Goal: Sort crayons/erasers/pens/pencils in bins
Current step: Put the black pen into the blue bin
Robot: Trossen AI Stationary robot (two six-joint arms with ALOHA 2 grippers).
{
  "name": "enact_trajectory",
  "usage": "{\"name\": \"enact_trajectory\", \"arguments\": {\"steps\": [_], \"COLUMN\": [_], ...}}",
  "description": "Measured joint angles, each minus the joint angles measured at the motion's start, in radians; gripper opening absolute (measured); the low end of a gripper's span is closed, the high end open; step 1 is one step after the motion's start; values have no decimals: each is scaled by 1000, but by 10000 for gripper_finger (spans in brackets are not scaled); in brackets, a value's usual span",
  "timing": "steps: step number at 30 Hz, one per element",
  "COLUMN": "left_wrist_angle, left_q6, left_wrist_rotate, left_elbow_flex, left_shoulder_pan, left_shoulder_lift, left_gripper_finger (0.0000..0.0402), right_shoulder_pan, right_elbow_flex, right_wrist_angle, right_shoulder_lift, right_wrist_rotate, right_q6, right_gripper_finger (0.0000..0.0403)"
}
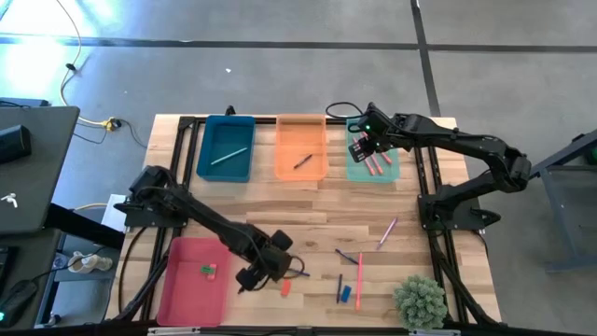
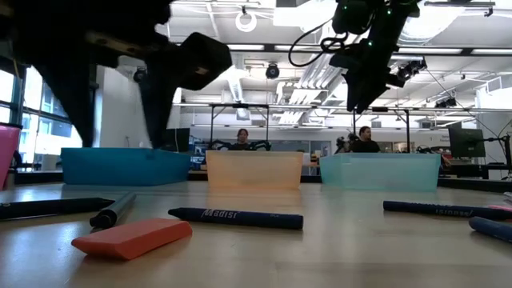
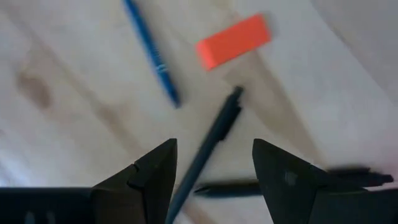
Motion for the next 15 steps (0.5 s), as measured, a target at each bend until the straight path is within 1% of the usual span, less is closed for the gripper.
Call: {"name": "enact_trajectory", "arguments": {"steps": [3, 8, 11, 15], "left_wrist_angle": [15, 63, 69, 69], "left_q6": [-1, -65, -61, -18], "left_wrist_rotate": [-3, -14, -15, 0], "left_elbow_flex": [0, 0, 0, 0], "left_shoulder_pan": [-26, -28, -22, -16], "left_shoulder_lift": [30, 56, 58, 58], "left_gripper_finger": [197, 196, 190, 177], "right_shoulder_pan": [0, 0, 0, 0], "right_elbow_flex": [0, 0, 0, 0], "right_wrist_angle": [-1, -1, 1, 1], "right_shoulder_lift": [0, 0, 0, 0], "right_wrist_rotate": [0, 0, 0, 0], "right_q6": [-1, -1, -1, -1], "right_gripper_finger": [128, 128, 128, 128]}}
